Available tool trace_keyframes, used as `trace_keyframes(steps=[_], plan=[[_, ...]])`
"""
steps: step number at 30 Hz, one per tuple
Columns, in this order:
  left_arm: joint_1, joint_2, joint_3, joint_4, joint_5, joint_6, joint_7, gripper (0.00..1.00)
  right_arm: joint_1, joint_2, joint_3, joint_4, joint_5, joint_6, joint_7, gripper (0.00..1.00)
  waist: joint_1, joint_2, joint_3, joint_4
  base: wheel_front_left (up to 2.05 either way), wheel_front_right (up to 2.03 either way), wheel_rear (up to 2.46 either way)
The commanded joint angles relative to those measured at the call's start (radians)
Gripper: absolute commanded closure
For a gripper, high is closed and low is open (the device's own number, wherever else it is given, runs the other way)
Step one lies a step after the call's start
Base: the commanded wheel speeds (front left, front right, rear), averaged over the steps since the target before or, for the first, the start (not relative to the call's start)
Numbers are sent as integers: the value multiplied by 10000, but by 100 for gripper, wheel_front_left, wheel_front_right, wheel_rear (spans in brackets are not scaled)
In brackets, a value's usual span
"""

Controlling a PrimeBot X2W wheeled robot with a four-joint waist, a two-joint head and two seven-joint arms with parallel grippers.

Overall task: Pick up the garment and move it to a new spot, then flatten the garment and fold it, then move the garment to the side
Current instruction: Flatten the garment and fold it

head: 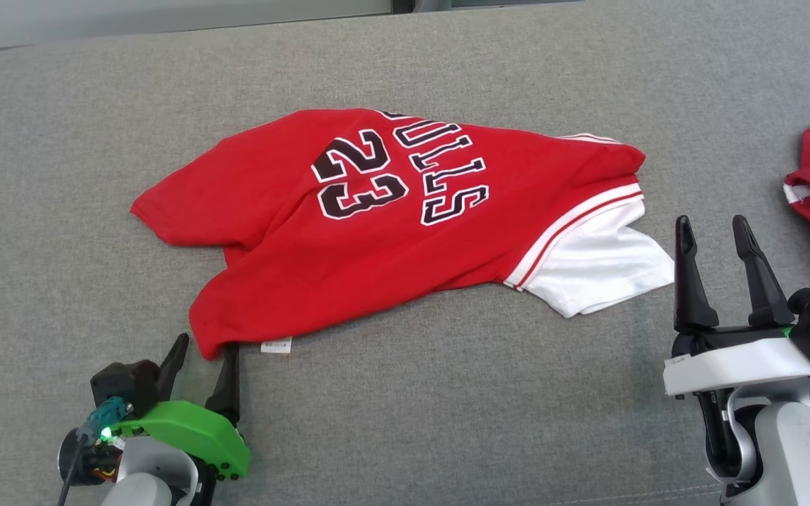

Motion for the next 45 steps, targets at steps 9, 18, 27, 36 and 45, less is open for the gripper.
trace_keyframes(steps=[9, 18, 27, 36, 45], plan=[[945, 495, 191, -719, 475, 527, -929, 0, 258, -195, -49, -62, -162, -9, 70, 0, 0, 0, -643, 418, 0, 0, 0], [999, 288, 572, -3035, 996, 1061, -1627, 0, 319, -241, -116, -335, -468, -9, 161, 0, 0, 0, -902, 457, 0, 0, 0], [1175, 278, 608, -3893, 1746, 1333, -1708, 0, 513, -337, 34, -444, -560, -9, 315, 0, 0, 0, -1117, 183, 0, 0, 0], [1335, 255, 548, -3980, 1914, 1469, -1721, 0, 515, -292, 76, -438, -536, -9, 334, 0, 0, 0, -1112, 172, 0, 0, 0], [966, 150, 194, -2985, 1329, 1105, -658, 0, 389, -316, 183, -351, -438, -9, 403, 0, 0, 0, -740, 235, 0, 0, 0]])
